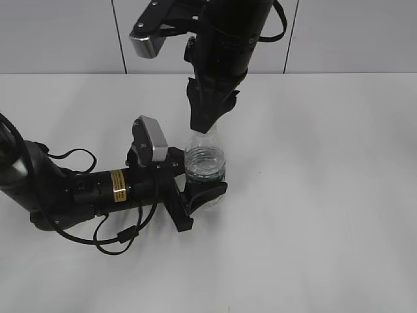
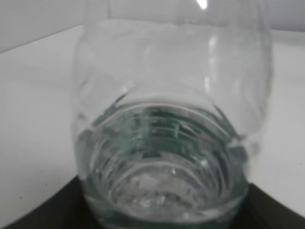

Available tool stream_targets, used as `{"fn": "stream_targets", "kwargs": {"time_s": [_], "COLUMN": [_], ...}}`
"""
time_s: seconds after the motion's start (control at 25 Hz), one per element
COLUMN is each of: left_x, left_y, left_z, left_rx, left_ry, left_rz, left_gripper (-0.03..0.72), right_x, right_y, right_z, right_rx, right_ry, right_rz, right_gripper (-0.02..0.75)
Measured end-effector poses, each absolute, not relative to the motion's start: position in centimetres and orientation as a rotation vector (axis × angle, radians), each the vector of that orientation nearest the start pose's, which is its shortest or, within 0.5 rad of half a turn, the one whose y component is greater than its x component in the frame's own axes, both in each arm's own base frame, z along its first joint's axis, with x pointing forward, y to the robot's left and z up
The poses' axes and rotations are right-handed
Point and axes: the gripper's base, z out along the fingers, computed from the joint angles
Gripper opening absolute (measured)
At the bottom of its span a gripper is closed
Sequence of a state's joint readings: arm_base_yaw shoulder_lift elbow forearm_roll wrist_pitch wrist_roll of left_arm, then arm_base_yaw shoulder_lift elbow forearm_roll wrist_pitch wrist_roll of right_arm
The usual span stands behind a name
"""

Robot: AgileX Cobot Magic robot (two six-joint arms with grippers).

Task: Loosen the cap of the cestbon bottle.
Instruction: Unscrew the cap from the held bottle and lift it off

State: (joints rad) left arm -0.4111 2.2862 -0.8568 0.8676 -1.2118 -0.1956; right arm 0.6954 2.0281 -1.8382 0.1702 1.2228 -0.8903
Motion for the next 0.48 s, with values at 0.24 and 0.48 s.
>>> {"fn": "stream_targets", "kwargs": {"time_s": [0.24,0.48], "left_x": [29.78,29.77], "left_y": [-20.09,-20.11], "left_z": [5.3,5.32], "left_rx": [1.066,1.068], "left_ry": [1.532,1.527], "left_rz": [-0.888,-0.888], "left_gripper": [0.415,0.414], "right_x": [32.18,32.12], "right_y": [29.05,29.13], "right_z": [26.89,26.92], "right_rx": [-2.159,-2.26], "right_ry": [1.873,1.729], "right_rz": [0.211,0.207], "right_gripper": [0.299,0.299]}}
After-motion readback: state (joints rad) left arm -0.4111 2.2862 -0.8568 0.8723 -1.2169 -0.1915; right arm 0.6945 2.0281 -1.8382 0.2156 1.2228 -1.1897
